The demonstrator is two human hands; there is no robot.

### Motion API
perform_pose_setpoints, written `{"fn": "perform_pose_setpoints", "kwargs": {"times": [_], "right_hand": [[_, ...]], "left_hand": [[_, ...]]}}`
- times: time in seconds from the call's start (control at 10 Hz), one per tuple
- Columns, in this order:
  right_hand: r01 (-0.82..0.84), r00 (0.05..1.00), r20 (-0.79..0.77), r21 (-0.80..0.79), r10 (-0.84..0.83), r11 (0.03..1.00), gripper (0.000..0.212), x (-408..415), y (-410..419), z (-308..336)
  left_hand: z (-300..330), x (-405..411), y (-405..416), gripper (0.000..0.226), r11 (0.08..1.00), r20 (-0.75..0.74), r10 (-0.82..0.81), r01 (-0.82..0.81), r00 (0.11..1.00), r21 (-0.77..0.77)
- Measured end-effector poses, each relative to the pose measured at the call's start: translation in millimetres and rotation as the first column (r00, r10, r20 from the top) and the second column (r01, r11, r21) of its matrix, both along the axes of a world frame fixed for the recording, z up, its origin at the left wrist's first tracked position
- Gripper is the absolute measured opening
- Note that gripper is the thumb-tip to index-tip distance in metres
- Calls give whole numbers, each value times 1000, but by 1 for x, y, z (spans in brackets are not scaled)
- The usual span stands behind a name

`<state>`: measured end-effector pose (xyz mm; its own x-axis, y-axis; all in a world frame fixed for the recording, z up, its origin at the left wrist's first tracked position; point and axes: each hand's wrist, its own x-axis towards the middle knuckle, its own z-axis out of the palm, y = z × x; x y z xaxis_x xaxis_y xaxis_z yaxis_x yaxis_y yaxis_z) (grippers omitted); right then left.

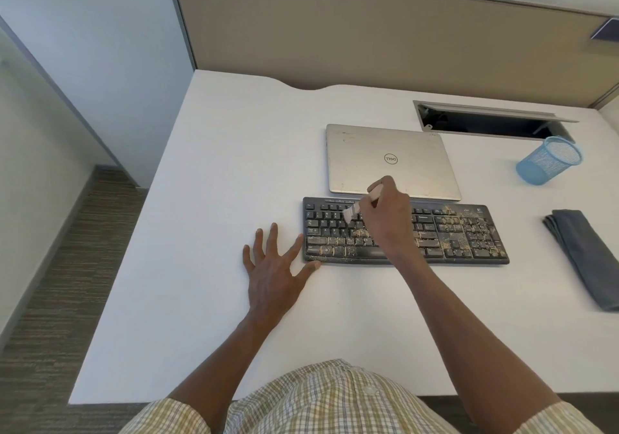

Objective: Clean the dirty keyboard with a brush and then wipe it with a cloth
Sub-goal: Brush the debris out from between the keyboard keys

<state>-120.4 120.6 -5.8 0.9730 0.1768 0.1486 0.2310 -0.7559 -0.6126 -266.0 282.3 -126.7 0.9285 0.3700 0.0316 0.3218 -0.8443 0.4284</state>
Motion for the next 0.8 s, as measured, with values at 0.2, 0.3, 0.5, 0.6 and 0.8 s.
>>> {"fn": "perform_pose_setpoints", "kwargs": {"times": [0.2,0.3,0.5,0.6,0.8], "right_hand": [[-6,997,-77,0,6,1000,8,-1,-9,-3],[-19,1000,-22,4,19,1000,7,-1,-6,-3],[-93,994,-59,-32,91,995,5,1,-8,-1],[-72,997,-21,-22,71,997,5,-1,-6,-3],[-6,999,-46,21,7,1000,6,1,-19,-1]], "left_hand": [[2,0,0,70,1000,-5,3,-3,1000,-13],[1,-1,-1,70,1000,-3,-1,0,1000,-13],[0,0,0,69,1000,-3,2,-2,1000,-10],[0,-1,0,69,1000,4,-1,1,1000,-9],[0,0,-1,71,1000,-2,6,-6,1000,-8]]}}
